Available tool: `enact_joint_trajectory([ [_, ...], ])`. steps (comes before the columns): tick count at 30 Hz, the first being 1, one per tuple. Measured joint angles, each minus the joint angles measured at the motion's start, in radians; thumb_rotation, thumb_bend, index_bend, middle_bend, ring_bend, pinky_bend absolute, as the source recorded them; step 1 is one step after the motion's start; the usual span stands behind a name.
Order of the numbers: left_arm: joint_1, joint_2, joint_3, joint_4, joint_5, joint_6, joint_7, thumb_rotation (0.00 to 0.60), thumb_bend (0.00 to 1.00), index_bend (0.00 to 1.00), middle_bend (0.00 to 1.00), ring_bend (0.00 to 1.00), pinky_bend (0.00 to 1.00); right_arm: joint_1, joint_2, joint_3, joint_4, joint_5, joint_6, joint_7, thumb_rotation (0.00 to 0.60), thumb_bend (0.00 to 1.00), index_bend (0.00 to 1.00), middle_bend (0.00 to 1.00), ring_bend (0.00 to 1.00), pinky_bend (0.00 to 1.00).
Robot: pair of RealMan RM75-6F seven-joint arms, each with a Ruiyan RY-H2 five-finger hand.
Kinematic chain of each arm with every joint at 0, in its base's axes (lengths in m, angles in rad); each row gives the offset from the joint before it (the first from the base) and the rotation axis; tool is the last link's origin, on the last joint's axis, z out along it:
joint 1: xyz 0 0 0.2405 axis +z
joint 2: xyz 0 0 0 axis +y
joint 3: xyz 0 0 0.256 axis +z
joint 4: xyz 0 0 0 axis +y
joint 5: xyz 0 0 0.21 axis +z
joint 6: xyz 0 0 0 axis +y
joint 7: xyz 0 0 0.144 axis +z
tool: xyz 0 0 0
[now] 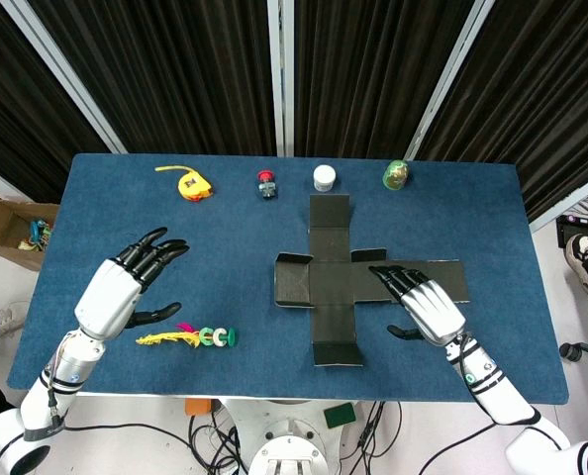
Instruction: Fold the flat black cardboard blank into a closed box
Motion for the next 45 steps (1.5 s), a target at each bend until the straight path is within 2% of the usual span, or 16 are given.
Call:
enact_joint_trajectory([
  [7,0.005,0.001,0.018,0.010,-0.013,0.004,0.003,0.600,0.09,0.16,0.18,0.09,0.35,0.000,0.010,-0.001,-0.008,0.020,0.008,-0.014,0.600,0.14,0.04,0.18,0.15,0.33],
  [10,0.019,0.006,0.029,0.017,-0.022,0.010,0.019,0.600,0.09,0.16,0.18,0.09,0.35,-0.011,0.026,0.005,-0.021,0.038,0.027,-0.040,0.600,0.14,0.04,0.18,0.19,0.36],
  [13,0.037,0.012,0.040,0.028,-0.039,0.017,0.043,0.600,0.09,0.16,0.18,0.09,0.34,-0.026,0.050,0.017,-0.046,0.084,0.037,-0.096,0.600,0.12,0.04,0.19,0.31,0.48],
  [16,0.057,0.020,0.053,0.040,-0.063,0.018,0.071,0.600,0.09,0.16,0.18,0.09,0.34,-0.034,0.081,0.033,-0.083,0.167,0.027,-0.175,0.600,0.08,0.04,0.19,0.55,0.71],
  [18,0.071,0.024,0.063,0.048,-0.082,0.017,0.086,0.600,0.09,0.16,0.18,0.09,0.34,-0.034,0.103,0.046,-0.111,0.251,0.005,-0.236,0.600,0.06,0.03,0.17,0.66,0.85],
  [24,0.100,0.017,0.080,0.069,-0.118,0.021,0.084,0.600,0.09,0.16,0.18,0.09,0.34,0.003,0.142,0.081,-0.168,0.577,-0.099,-0.401,0.600,0.05,0.00,0.11,0.74,0.98],
  [30,0.105,0.005,0.084,0.092,-0.129,0.017,0.071,0.600,0.09,0.16,0.18,0.09,0.34,0.102,0.139,0.108,-0.172,0.902,-0.260,-0.482,0.600,0.05,0.00,0.05,0.74,1.00],
  [36,0.102,0.000,0.085,0.107,-0.130,0.013,0.059,0.600,0.09,0.16,0.18,0.09,0.33,0.249,0.113,0.102,-0.128,1.164,-0.375,-0.541,0.600,0.07,0.00,0.00,0.74,1.00],
  [45,0.101,-0.009,0.088,0.127,-0.134,0.009,0.042,0.600,0.09,0.16,0.18,0.09,0.33,0.432,0.040,0.048,-0.045,1.420,-0.423,-0.609,0.600,0.12,0.00,0.00,0.74,1.00],
])
